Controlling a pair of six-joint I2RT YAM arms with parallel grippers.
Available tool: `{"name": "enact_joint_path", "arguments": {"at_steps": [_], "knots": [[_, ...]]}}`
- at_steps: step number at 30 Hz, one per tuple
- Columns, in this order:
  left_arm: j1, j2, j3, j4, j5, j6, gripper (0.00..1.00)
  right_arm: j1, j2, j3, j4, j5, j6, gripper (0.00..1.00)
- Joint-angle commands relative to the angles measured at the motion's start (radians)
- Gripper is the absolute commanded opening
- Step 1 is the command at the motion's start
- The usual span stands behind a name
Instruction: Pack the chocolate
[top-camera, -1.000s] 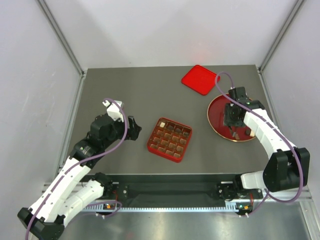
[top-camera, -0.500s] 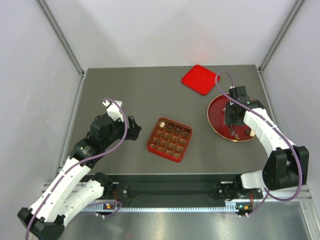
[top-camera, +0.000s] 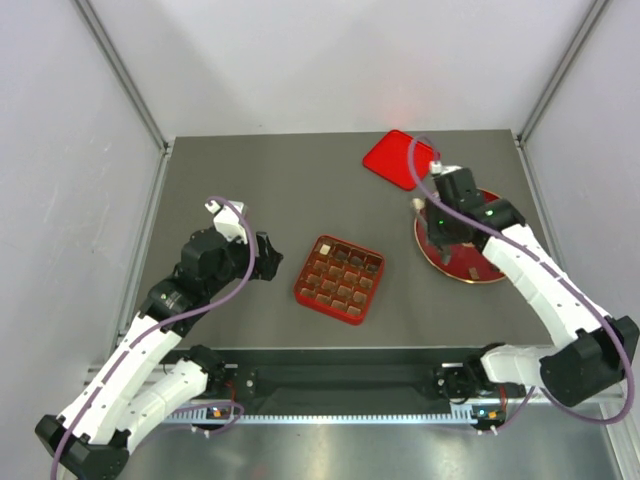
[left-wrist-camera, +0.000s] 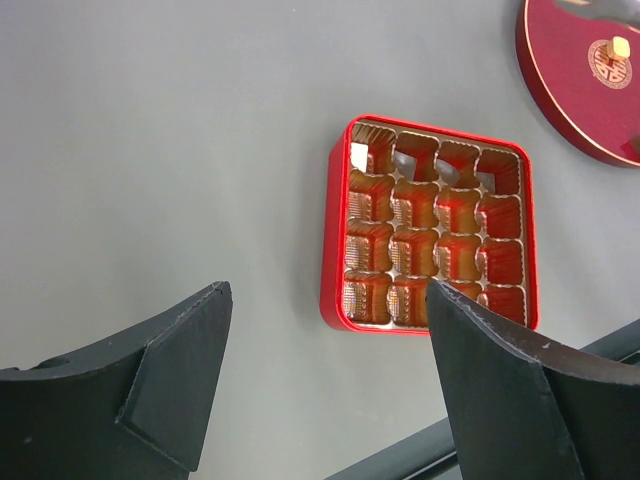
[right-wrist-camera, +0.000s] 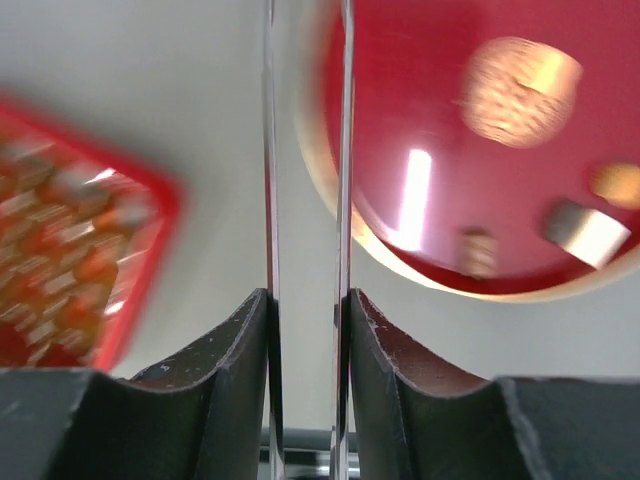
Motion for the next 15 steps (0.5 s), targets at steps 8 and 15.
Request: {"name": "enact_joint_path", "arguments": {"at_steps": [8, 15], "knots": [[-0.003, -0.026, 0.002, 0.013, -0.037, 0.000, 0.83, 0.492, 0.083, 0.132, 0.013, 0.040, 0.168, 0.26], [-0.001, -0.032, 0.004, 0.011, -0.051, -0.001, 0.83, 0.623, 0.185, 0.178, 0.055, 0.025, 0.204, 0.26]]}}
